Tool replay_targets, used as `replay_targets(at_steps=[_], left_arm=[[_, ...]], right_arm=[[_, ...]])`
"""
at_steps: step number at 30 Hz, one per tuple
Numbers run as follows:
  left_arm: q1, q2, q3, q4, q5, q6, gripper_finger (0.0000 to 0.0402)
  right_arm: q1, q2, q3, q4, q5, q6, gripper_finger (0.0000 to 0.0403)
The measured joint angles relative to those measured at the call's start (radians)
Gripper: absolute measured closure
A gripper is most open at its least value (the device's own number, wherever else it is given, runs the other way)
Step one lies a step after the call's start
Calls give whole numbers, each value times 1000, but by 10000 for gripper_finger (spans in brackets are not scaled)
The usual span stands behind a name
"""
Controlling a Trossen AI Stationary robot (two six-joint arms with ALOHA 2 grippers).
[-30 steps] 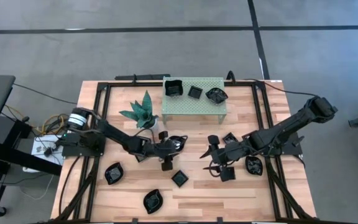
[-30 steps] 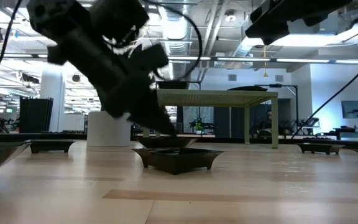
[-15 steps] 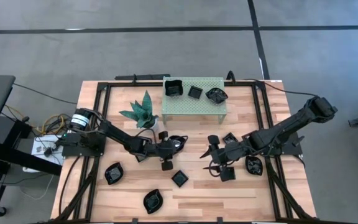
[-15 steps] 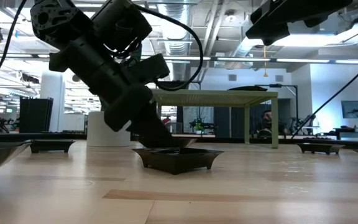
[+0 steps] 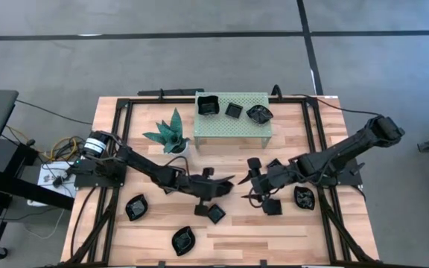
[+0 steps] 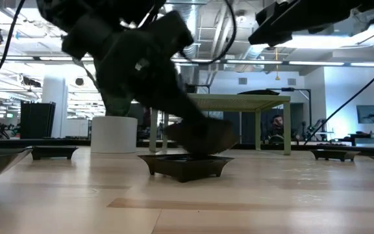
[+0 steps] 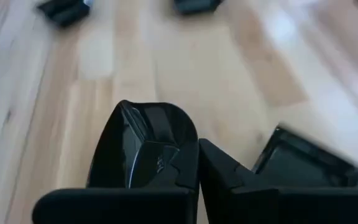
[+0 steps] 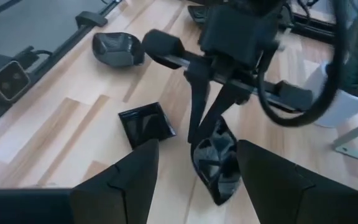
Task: Pick & Place Mini shaped plates
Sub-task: Stack the leaf-shaped plate on top of the other leaf-shaped plate on the shelf
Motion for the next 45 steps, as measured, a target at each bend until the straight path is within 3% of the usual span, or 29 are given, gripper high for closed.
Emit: replay_targets(at_steps=[9,24,37,45], left_arm=[[2,-1,88,8,3,75,395],[0,-99,137,27,25,198,395],[5,-114,135,26,50,251,392],[18,-114,134,23,27,249,391]], right_arm=[[-4,0,0,2,-86,42,189],[-5,0,-1,11,-86,42,194],[-65,0,-1,10,-91,42,334],[-60,0,-1,0,-93,-2,396]])
